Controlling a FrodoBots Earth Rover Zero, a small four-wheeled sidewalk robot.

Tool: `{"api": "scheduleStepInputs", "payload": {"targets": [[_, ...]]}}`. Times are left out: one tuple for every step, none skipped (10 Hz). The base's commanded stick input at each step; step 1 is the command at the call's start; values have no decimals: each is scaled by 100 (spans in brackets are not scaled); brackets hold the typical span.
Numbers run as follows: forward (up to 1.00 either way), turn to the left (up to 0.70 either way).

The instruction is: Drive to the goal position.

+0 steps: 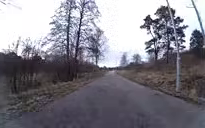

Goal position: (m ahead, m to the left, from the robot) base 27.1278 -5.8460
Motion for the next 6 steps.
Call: {"api": "scheduleStepInputs", "payload": {"targets": [[0, 0], [0, 0], [0, 0], [0, 0], [3, 0], [37, 0]]}}
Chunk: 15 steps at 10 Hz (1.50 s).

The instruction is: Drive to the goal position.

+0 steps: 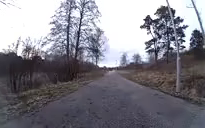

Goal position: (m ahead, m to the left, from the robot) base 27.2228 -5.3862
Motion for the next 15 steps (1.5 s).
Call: {"api": "scheduleStepInputs", "payload": {"targets": [[45, 0], [50, 0], [50, 0], [50, 0], [50, 0], [50, 0], [50, 0], [50, 0], [50, 0], [50, 0], [50, 0], [50, 0], [50, 0], [50, 0], [50, 0]]}}
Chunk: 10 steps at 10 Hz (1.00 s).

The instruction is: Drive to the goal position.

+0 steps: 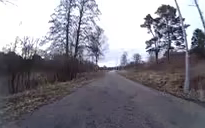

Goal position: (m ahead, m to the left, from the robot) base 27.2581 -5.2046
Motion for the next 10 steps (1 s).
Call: {"api": "scheduleStepInputs", "payload": {"targets": [[50, 0], [50, 0], [50, 0], [50, 0], [50, 0], [50, 0], [50, 0], [50, -41], [50, -49], [50, -50]]}}
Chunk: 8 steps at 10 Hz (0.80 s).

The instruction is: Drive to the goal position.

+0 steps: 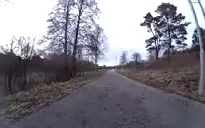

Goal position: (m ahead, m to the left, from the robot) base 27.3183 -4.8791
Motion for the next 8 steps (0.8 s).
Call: {"api": "scheduleStepInputs", "payload": {"targets": [[50, -24], [50, 0], [50, 0], [50, 0], [50, 0], [50, 0], [50, 0], [50, 0]]}}
